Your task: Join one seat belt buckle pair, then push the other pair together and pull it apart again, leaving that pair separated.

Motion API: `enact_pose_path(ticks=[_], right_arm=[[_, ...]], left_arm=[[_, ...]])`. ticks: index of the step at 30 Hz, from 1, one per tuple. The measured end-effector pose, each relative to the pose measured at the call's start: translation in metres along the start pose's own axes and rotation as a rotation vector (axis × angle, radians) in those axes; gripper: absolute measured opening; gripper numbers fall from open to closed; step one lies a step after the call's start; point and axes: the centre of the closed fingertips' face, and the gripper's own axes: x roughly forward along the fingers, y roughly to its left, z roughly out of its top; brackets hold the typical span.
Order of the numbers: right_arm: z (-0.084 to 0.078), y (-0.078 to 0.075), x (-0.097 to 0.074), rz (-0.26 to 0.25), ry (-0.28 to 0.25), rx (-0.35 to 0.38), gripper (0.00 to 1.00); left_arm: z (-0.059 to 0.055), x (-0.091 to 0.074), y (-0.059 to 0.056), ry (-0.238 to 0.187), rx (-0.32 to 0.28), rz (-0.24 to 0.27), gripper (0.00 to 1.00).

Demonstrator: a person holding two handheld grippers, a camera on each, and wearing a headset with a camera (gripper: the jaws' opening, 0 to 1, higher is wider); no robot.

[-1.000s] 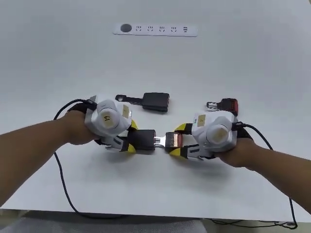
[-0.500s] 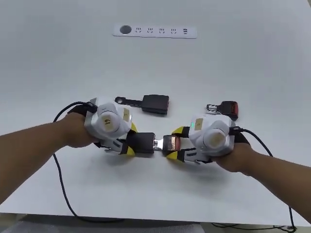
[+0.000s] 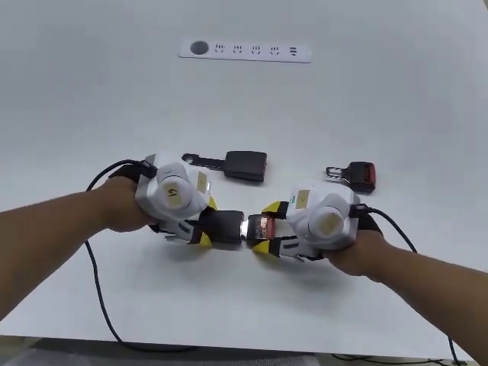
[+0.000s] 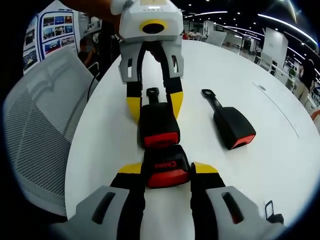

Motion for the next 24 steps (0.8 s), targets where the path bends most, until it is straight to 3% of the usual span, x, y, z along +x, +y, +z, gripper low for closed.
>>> enact_pose_path(ticks=[24], right_arm=[[-0.0023, -0.0022, -0.0025, 0.012, -0.021, -0.026, 0.32]], left_arm=[[-0.0022, -0.0006, 0.0006, -0.007, 0.018, -0.002, 0.32]])
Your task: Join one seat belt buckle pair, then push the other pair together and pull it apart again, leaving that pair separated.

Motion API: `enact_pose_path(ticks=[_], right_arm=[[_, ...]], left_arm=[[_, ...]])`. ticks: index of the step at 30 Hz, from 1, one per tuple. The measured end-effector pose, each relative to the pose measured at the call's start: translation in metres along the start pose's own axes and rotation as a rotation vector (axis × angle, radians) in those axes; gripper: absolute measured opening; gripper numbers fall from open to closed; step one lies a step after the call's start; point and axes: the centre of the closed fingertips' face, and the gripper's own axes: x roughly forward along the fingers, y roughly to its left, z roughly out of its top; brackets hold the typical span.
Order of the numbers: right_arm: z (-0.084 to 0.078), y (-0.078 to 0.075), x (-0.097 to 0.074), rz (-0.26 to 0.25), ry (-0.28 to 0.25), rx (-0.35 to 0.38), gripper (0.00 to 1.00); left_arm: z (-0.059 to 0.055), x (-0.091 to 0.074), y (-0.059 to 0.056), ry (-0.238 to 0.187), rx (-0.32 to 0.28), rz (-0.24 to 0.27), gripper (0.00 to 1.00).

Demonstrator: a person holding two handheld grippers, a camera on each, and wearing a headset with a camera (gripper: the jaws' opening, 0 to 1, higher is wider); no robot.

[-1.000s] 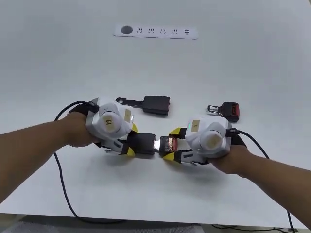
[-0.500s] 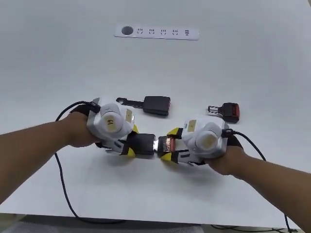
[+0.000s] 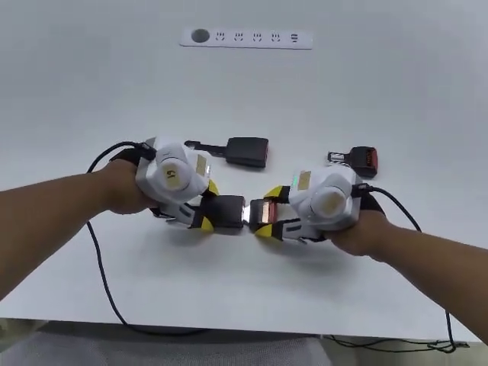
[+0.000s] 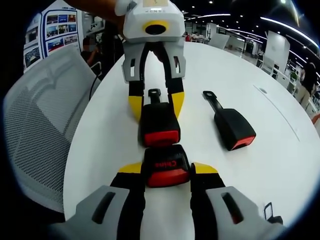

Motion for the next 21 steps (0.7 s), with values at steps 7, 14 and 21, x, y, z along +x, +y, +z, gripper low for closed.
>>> enact_pose_path(ticks=[7, 14, 21], right_arm=[[-0.0003, 0.0007, -0.001, 0.002, -0.03, -0.013, 0.32], [0.0002, 0.0021, -0.0043, 0.022, -0.071, -0.036, 0.32], [0.0008, 0.0003, -0.0043, 0.025, -0.106, -0.022, 0.31]], left_arm=[[-0.0005, -0.0011, 0.0002, -0.011, 0.003, 0.002, 0.32], [0.0014, -0.0021, -0.0015, -0.025, 0.022, -0.006, 0.32], [-0.0018, -0.0011, 0.0014, -0.044, 0.026, -0.017, 0.32]])
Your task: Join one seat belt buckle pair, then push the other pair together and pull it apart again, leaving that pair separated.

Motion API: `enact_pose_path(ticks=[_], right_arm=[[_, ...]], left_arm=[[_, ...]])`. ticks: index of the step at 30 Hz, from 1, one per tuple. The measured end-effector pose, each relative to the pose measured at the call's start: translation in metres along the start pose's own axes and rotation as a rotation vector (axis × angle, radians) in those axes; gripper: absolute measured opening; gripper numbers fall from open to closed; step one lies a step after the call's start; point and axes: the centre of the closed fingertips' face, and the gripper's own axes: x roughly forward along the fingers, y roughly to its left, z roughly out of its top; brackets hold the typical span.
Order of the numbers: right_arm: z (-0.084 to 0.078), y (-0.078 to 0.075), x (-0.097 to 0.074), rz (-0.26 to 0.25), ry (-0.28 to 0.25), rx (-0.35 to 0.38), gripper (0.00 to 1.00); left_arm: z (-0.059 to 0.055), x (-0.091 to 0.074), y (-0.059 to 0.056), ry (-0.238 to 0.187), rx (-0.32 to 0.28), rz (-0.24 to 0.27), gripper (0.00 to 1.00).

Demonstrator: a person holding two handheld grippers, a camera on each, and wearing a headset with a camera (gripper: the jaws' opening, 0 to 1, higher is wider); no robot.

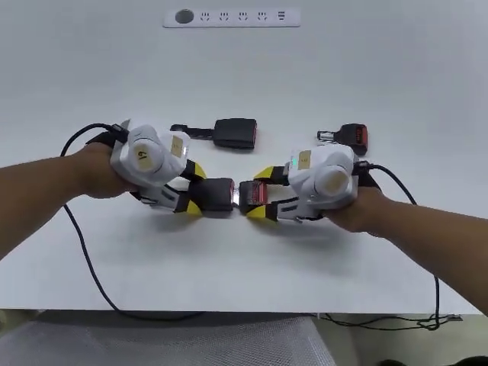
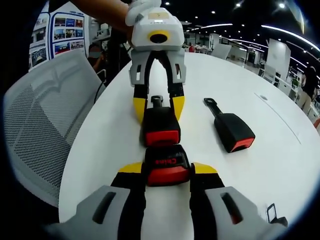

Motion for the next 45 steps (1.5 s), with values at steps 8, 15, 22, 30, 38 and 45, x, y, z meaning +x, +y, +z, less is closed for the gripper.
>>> enact_pose_path(ticks=[8, 15, 22, 30, 38, 45], right_arm=[[0.0, 0.002, 0.0, 0.0, -0.027, 0.009, 0.31], [-0.001, 0.003, -0.004, -0.004, -0.048, 0.02, 0.3], [-0.002, 0.002, -0.002, -0.006, -0.059, 0.022, 0.3], [0.002, 0.004, -0.004, -0.009, -0.058, 0.04, 0.31], [0.002, 0.002, -0.002, -0.01, 0.008, 0.015, 0.32], [-0.001, 0.002, 0.001, -0.031, 0.049, -0.008, 0.34]], left_arm=[[0.005, -0.002, -0.004, -0.021, -0.001, -0.003, 0.31], [0.005, -0.002, -0.004, -0.041, 0.002, -0.007, 0.31], [0.004, -0.001, -0.003, -0.051, 0.001, -0.011, 0.31], [0.003, -0.001, -0.002, -0.048, -0.004, -0.01, 0.31], [0.005, 0.0, -0.004, 0.01, 0.006, -0.005, 0.32], [0.004, 0.001, -0.005, 0.064, 0.0, 0.01, 0.33]])
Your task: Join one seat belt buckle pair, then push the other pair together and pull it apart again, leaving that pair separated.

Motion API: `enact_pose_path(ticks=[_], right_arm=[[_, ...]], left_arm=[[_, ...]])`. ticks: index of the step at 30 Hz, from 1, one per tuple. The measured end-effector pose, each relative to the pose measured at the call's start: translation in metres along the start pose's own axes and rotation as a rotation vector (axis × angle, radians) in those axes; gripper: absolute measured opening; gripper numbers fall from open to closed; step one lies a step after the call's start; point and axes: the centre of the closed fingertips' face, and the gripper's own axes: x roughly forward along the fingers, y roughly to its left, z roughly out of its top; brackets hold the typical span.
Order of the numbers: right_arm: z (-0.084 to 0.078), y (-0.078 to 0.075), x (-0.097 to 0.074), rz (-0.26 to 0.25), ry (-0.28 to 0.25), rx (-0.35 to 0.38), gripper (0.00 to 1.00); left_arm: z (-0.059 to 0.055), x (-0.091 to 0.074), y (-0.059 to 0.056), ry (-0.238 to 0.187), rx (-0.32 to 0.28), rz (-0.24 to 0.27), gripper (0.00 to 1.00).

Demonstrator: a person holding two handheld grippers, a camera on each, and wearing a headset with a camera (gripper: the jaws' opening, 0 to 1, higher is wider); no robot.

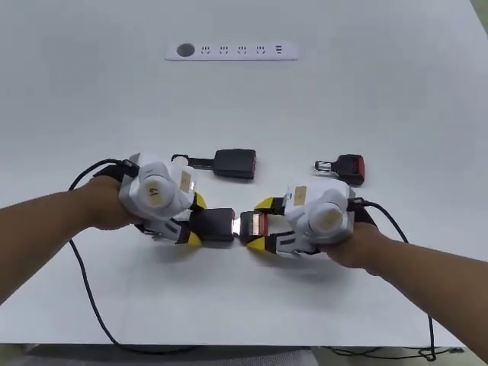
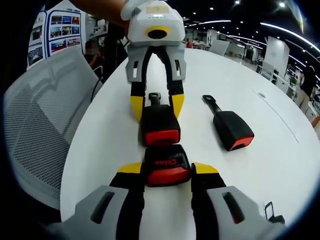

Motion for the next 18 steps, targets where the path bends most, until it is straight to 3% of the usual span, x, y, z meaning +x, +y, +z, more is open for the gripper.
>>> enact_pose_path(ticks=[2, 3, 5, 8, 10, 11, 18], right_arm=[[0.001, 0.0, 0.0, -0.011, 0.008, 0.0, 0.35], [-0.001, 0.0, 0.0, -0.014, 0.014, 0.019, 0.36], [-0.002, -0.001, 0.001, -0.021, 0.017, 0.031, 0.48], [-0.003, 0.002, -0.002, -0.022, 0.02, 0.051, 0.55], [0.001, 0.002, -0.006, -0.025, -0.005, 0.085, 0.59], [0.001, 0.001, -0.007, -0.03, -0.013, 0.093, 0.63], [0.014, -0.011, -0.036, -0.072, -0.079, 0.13, 0.64]], left_arm=[[-0.001, 0.001, -0.004, 0.009, 0.015, -0.011, 0.4], [-0.001, 0.003, -0.01, 0.004, 0.057, -0.039, 0.46], [0.004, 0.003, -0.016, 0.003, 0.033, -0.035, 0.61], [-0.002, 0.002, -0.011, 0.007, -0.038, -0.009, 0.67], [0.005, -0.004, -0.013, -0.02, -0.056, -0.008, 0.76], [0.007, -0.007, -0.013, -0.028, -0.059, -0.006, 0.77], [0.022, -0.028, 0.0, -0.08, -0.083, 0.043, 0.78]])
